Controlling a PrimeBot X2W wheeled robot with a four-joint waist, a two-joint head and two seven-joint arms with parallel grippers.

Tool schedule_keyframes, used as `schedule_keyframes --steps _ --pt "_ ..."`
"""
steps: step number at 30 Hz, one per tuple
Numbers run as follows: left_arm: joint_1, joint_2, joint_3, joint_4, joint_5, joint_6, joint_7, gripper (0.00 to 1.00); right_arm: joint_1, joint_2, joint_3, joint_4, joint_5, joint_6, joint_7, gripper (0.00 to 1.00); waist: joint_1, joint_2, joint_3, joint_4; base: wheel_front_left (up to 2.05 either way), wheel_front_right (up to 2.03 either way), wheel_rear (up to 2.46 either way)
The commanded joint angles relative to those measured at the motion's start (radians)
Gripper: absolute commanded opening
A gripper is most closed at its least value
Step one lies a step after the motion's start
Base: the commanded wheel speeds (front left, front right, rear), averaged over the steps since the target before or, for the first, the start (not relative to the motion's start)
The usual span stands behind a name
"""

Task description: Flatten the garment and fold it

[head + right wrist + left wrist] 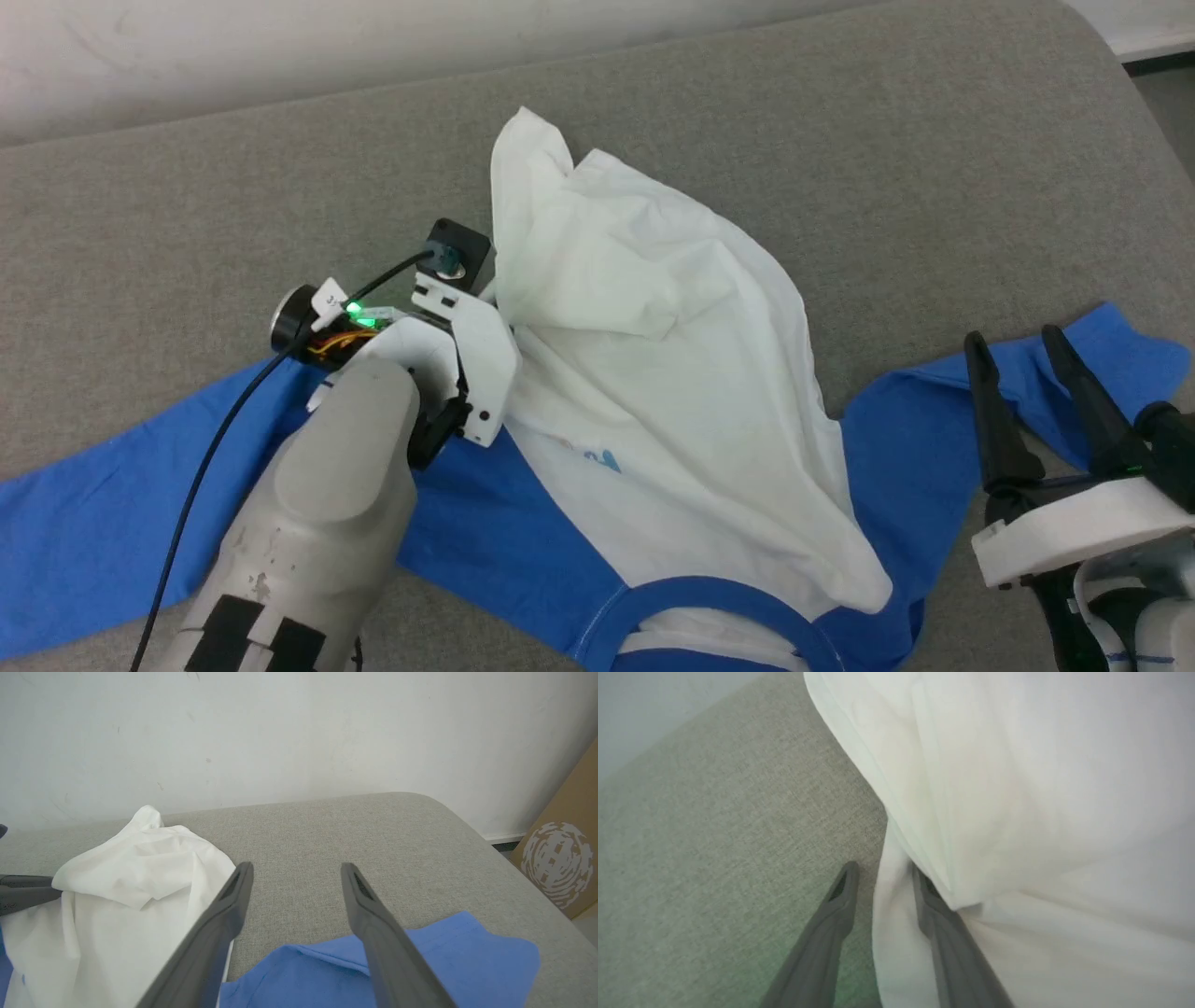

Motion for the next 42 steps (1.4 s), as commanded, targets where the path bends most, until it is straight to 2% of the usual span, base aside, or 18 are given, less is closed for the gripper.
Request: schedule_keyframes --steps 1,7,8,14,17,20,21,22,25,30,32,36,39,42 --pt "0.008 -0.006 -0.007 0.039 -0.008 -0.003 -0.024 0.0 -0.016 0.006 0.008 0.007 -0.011 -0.002 -0.006 1.0 0.0 0.0 0.006 -0.004 0.0 0.0 0.0" --pt "-0.024 0.004 0.055 0.073 -0.045 0.039 -0.199 0.0 -0.023 -0.001 0.005 0.017 -0.014 -0.002 -0.009 1.0 0.0 0.0 -0.025 0.024 0.0 0.0 0.0" --pt "-0.024 0.004 0.055 0.073 -0.045 0.039 -0.199 0.0 -0.023 -0.001 0.005 0.017 -0.014 -0.002 -0.009 1.0 0.0 0.0 -0.025 0.024 0.0 0.0 0.0" --pt "-0.039 0.054 0.164 0.076 -0.102 0.108 -0.376 0.0 -0.017 -0.004 -0.011 0.022 -0.013 -0.002 0.0 1.0 0.0 0.0 -0.059 0.075 0.0 0.0 0.0" --pt "-0.019 0.081 0.206 0.086 -0.13 0.133 -0.409 0.0 -0.009 -0.001 -0.016 0.03 -0.014 -0.002 0.011 1.0 0.0 0.0 -0.066 0.099 0.0 0.0 0.0" --pt "0.021 0.088 0.207 0.107 -0.142 0.125 -0.404 0.0 -0.002 0.003 -0.03 0.052 -0.018 -0.002 0.034 1.0 0.0 0.0 -0.068 0.126 0.0 0.0 0.0" --pt "0.035 0.082 0.201 0.109 -0.143 0.12 -0.404 0.28 -0.001 0.004 -0.031 0.061 -0.02 -0.002 0.043 1.0 0.0 0.0 -0.068 0.134 0.0 0.0 0.0" --pt "0.048 0.076 0.197 0.11 -0.145 0.116 -0.411 1.0 -0.002 0.004 -0.029 0.068 -0.022 -0.002 0.05 1.0 0.0 0.0 -0.068 0.142 0.0 0.0 0.0" --pt "0.075 0.058 0.19 0.093 -0.153 0.095 -0.482 1.0 -0.014 -0.004 -0.016 0.085 -0.017 -0.002 0.066 1.0 0.0 0.0 -0.071 0.169 0.0 0.0 0.0" --pt "0.124 0.022 0.185 -0.008 -0.149 0.079 -0.611 1.0 -0.057 -0.058 0.003 0.079 -0.01 -0.002 0.097 1.0 0.0 0.0 -0.085 0.231 0.0 0.0 0.0" --pt "0.156 0.013 0.188 -0.098 -0.133 0.075 -0.62 1.0 -0.08 -0.085 0.015 0.076 -0.002 -0.002 0.118 1.0 0.0 0.0 -0.091 0.263 0.0 0.0 0.0" --pt "0.278 -0.011 0.211 -0.374 -0.07 0.085 -0.621 1.0 -0.141 -0.149 0.052 0.089 0.025 -0.002 0.184 1.0 0.0 0.0 -0.094 0.335 0.0 0.0 0.0" --pt "0.387 -0.032 0.223 -0.536 -0.023 0.095 -0.622 1.0 -0.206 -0.209 0.095 0.134 0.045 -0.002 0.254 1.0 0.0 0.0 -0.085 0.385 0.0 0.0 0.0" --pt "0.476 -0.052 0.215 -0.639 0.015 0.097 -0.622 1.0 -0.294 -0.262 0.134 0.209 0.082 -0.002 0.325 1.0 0.0 0.0 -0.062 0.439 0.0 0.0 0.0"
